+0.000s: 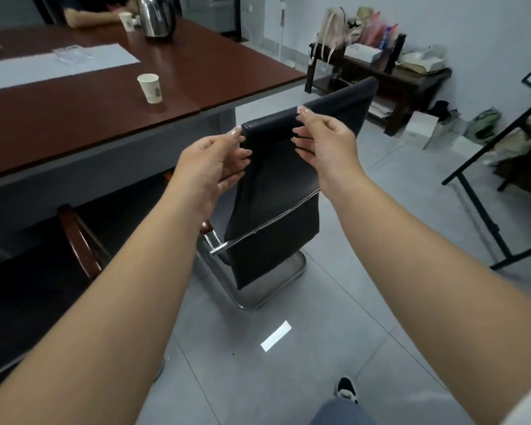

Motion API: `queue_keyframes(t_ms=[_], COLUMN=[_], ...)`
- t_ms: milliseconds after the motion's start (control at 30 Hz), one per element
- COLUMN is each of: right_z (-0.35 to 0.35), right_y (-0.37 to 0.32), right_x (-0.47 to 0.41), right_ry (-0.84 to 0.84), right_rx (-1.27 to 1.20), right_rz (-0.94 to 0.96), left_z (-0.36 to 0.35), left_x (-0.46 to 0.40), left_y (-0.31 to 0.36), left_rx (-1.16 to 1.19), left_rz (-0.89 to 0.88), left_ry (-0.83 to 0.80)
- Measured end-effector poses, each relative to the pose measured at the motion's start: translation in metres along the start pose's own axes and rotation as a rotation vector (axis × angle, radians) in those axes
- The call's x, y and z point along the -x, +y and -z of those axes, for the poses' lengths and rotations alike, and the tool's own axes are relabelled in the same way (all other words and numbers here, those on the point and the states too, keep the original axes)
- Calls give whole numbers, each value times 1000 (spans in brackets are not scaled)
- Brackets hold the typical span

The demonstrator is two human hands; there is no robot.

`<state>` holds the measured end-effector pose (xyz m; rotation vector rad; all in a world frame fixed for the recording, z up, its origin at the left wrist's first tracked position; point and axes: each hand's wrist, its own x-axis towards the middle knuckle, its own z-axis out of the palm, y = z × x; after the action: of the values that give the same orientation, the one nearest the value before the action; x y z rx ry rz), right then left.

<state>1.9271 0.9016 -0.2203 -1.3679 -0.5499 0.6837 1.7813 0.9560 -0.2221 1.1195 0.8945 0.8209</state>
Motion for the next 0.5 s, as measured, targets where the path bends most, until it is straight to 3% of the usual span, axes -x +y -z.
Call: queue_keyframes(t_ms=[333,500], right_z=[127,166], right_y=[-7,-17], right_x=[-88,-134], right_ry=[-296,-485], right_rx=[255,467], right_rz=[40,167], left_z=[-103,-145], left_x=[-10,-14], left_y=[-27,-30], left_rx=[-62,-267], left_rz=[-46,-51], left_ry=[276,376])
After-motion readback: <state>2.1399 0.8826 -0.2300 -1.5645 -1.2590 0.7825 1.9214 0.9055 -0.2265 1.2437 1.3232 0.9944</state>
